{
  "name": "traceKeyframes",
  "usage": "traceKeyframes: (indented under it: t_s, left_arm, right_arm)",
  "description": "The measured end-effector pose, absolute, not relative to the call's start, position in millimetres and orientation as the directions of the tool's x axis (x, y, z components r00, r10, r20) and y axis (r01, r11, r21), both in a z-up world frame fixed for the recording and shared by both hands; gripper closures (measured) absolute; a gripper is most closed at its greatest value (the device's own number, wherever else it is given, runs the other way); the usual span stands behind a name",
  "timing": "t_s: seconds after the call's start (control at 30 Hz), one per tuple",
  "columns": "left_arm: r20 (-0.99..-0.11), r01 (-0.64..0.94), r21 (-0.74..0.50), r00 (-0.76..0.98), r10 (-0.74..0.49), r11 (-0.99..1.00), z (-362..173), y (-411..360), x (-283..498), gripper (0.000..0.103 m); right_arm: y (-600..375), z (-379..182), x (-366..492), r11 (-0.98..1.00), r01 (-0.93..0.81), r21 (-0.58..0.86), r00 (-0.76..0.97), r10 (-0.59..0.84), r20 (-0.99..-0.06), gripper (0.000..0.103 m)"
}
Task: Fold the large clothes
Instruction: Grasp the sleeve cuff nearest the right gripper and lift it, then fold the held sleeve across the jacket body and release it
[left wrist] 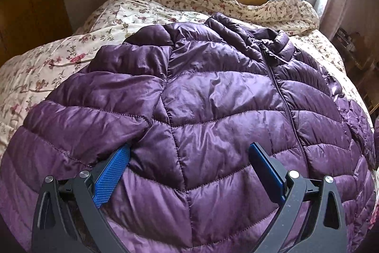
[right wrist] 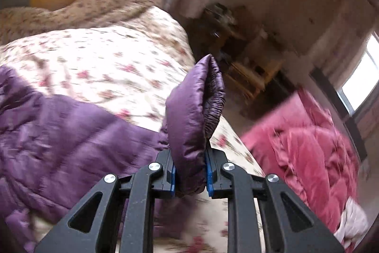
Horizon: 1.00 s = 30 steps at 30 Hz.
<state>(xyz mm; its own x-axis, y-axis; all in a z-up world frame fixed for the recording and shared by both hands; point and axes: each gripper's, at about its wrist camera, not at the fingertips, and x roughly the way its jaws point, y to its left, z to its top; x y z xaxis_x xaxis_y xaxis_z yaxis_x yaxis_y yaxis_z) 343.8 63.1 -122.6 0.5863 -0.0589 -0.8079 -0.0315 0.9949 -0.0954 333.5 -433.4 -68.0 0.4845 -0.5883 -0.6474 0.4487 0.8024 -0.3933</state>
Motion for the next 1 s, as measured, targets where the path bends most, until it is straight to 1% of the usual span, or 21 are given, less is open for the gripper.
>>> traceKeyframes:
  t_s: [0.2,0.4,0.53,0.6,0.67,0.8,0.87,0.9,0.97,1.0]
  left_arm:
    - [-0.798,-0.022,-0.144,0.594,-0.103,0.989,-113.3,73.5,341.5,0.004]
    - [-0.791,-0.012,-0.172,0.597,-0.131,0.985,-111.2,79.9,339.8,0.004]
    - [-0.787,-0.012,-0.189,0.600,-0.144,0.982,-112.9,87.4,338.0,0.004]
    - [-0.781,-0.024,-0.212,0.605,-0.155,0.977,-112.9,93.7,337.1,0.004]
    - [-0.771,-0.030,-0.239,0.613,-0.171,0.970,-112.2,98.6,336.1,0.006]
    - [-0.758,-0.031,-0.292,0.617,-0.212,0.956,-111.1,105.5,333.3,0.006]
    - [-0.755,-0.034,-0.305,0.618,-0.219,0.952,-110.6,108.6,332.1,0.008]
    - [-0.754,-0.039,-0.312,0.618,-0.223,0.949,-110.0,110.0,331.2,0.009]
    - [-0.753,-0.045,-0.326,0.616,-0.231,0.944,-109.2,111.3,330.4,0.009]
    - [-0.753,-0.049,-0.333,0.615,-0.234,0.942,-109.0,112.6,330.1,0.009]
  right_arm:
    - [-357.8,-61.4,356.9,0.862,0.318,-0.394,0.592,-0.506,-0.628,0.086]
    - [-262.9,-63.1,375.9,0.918,0.157,-0.365,0.676,-0.369,-0.638,0.086]
    - [-217.7,-71.7,380.4,0.934,0.066,-0.352,0.695,-0.297,-0.655,0.086]
    - [-176.4,-78.7,385.1,0.940,-0.014,-0.340,0.707,-0.231,-0.669,0.086]
    - [-151.1,-83.8,383.5,0.941,-0.073,-0.332,0.713,-0.184,-0.677,0.086]
    - [-114.8,-94.4,380.0,0.935,-0.189,-0.301,0.706,-0.084,-0.704,0.086]
    - [-101.6,-101.0,374.7,0.926,-0.247,-0.285,0.695,-0.035,-0.718,0.086]
    - [-95.4,-105.0,373.4,0.920,-0.274,-0.279,0.688,-0.015,-0.726,0.084]
    - [-88.2,-110.1,368.2,0.913,-0.300,-0.276,0.687,0.006,-0.727,0.077]
    - [-87.1,-110.2,363.8,0.911,-0.308,-0.275,0.688,0.013,-0.726,0.067]
